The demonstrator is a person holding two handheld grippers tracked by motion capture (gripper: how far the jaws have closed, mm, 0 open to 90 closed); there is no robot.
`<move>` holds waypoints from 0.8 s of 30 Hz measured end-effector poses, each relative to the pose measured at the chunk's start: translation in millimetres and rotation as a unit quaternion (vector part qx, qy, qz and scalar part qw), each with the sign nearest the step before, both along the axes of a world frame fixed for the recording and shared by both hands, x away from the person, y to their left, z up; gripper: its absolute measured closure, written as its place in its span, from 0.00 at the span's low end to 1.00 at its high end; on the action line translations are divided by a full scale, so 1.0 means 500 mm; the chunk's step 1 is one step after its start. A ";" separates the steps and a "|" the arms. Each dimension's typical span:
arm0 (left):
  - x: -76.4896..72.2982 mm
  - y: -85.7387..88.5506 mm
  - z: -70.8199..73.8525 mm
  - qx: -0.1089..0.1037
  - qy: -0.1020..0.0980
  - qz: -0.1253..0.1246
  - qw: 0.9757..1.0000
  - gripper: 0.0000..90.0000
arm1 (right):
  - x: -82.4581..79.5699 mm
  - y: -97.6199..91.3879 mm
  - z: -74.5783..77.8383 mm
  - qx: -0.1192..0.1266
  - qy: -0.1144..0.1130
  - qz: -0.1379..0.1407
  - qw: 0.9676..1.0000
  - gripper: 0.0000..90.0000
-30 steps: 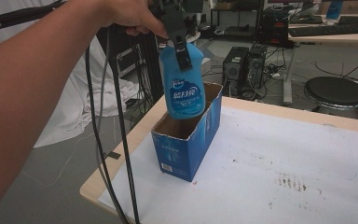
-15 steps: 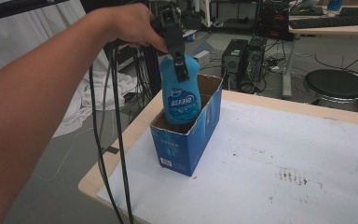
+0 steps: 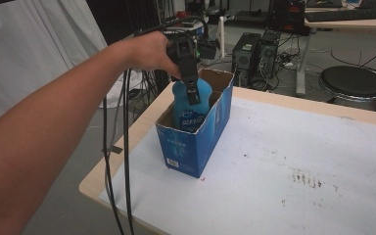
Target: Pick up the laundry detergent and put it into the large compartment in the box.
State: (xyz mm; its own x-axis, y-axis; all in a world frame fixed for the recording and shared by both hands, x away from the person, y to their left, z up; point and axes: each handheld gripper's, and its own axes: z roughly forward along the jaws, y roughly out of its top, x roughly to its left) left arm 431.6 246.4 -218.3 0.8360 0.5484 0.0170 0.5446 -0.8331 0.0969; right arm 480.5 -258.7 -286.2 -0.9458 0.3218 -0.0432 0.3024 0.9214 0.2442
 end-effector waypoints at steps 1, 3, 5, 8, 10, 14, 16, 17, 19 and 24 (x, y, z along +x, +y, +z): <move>0.001 0.000 -0.007 0.005 0.002 -0.002 1.000 0.41 | 0.001 0.000 -0.001 0.002 0.000 0.001 1.000 0.03; 0.000 0.000 -0.022 0.004 0.000 0.001 1.000 0.41 | 0.001 0.001 -0.002 0.000 0.002 -0.001 1.000 0.03; -0.002 0.001 -0.040 0.006 -0.002 -0.001 1.000 0.41 | 0.002 0.002 -0.003 0.000 0.001 0.002 1.000 0.03; -0.003 0.000 -0.059 0.012 -0.001 -0.002 1.000 0.41 | 0.003 0.004 -0.004 0.001 0.001 0.003 1.000 0.03; -0.003 -0.001 -0.070 0.013 0.003 -0.002 1.000 0.41 | 0.004 0.005 -0.006 0.001 0.003 0.004 1.000 0.03; -0.002 -0.003 -0.088 0.018 0.010 0.000 1.000 0.41 | 0.004 0.007 -0.009 -0.001 0.004 0.003 1.000 0.03; -0.001 -0.002 -0.097 0.019 0.011 0.000 1.000 0.41 | 0.003 0.009 -0.014 -0.005 0.006 0.009 1.000 0.03; 0.000 -0.001 -0.102 0.021 0.011 0.000 1.000 0.41 | 0.003 0.009 -0.015 -0.006 0.007 0.009 1.000 0.03; 0.000 0.000 -0.109 0.025 0.013 0.000 1.000 0.41 | 0.003 0.008 -0.016 -0.007 0.009 0.006 1.000 0.03; 0.000 0.001 -0.111 0.018 0.011 0.001 1.000 0.41 | 0.003 0.007 -0.016 -0.005 0.007 0.008 1.000 0.03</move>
